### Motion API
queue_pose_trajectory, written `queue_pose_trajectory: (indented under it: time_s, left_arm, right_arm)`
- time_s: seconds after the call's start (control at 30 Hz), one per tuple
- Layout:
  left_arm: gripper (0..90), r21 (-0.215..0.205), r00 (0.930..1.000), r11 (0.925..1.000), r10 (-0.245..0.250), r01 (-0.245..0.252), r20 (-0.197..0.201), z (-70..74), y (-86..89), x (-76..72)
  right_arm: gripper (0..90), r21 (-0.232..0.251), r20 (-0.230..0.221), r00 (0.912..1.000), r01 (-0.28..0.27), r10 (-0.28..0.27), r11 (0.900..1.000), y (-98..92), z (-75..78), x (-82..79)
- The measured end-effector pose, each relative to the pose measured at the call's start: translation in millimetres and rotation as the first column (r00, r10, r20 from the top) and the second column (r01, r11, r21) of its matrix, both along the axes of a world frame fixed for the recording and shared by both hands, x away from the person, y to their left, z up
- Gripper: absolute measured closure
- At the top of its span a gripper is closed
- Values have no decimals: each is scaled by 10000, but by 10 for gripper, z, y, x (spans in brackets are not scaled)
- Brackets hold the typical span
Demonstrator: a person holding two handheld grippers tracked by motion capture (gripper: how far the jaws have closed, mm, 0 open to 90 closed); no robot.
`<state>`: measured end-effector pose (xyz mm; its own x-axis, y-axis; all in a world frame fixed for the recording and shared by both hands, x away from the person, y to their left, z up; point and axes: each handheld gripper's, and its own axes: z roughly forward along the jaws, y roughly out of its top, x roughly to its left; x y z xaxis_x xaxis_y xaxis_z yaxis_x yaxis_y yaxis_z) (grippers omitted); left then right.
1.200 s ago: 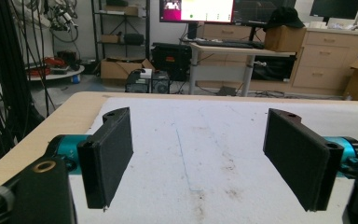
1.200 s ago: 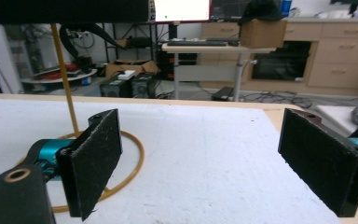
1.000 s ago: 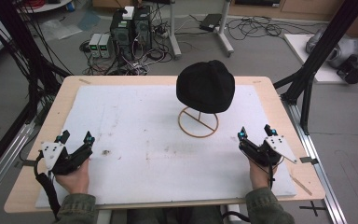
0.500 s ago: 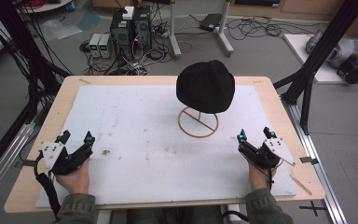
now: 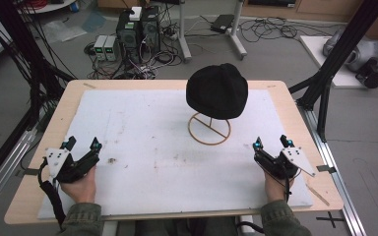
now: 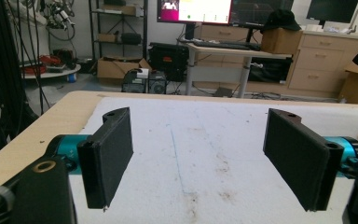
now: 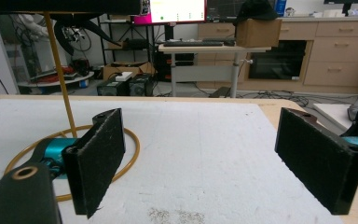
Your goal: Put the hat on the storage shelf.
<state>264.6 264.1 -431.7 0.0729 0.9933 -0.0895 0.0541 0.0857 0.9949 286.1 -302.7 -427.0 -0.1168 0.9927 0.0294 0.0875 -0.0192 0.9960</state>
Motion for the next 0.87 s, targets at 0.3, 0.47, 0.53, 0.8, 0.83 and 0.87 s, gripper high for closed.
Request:
queue_pose_trajectory:
  time_s: [0.3, 0.47, 0.53, 0.8, 0.83, 0.87]
  left_arm:
    - [242, -35, 10000, 10000, 32, -32, -4, -1, 13, -1]
    - [243, -30, 10000, 10000, 5, -5, -16, -3, 11, 0]
    - [243, -26, 10000, 10000, -5, 5, -26, -4, 10, 0]
    - [243, -21, 10000, 10000, 22, -22, -42, -5, 14, 0]
    - [243, -28, 10000, 10000, 11, -11, -41, -5, 14, -1]
    - [243, -26, 10000, 10000, 25, -26, -22, -6, 15, -5]
  right_arm:
    - [153, -71, -89, 9999, -64, 64, 10000, 6, -11, 8]
    - [154, -83, -135, 9999, -100, 99, 9999, 6, -16, 12]
    - [154, -136, -146, 9998, -101, 99, 9999, 4, -21, 15]
    - [159, -92, -243, 9995, -187, 184, 9998, 15, -31, 18]
    - [162, -116, -251, 9995, -213, 210, 9997, 15, -33, 22]
    - [163, -94, -263, 9994, -227, 224, 9997, 17, -33, 23]
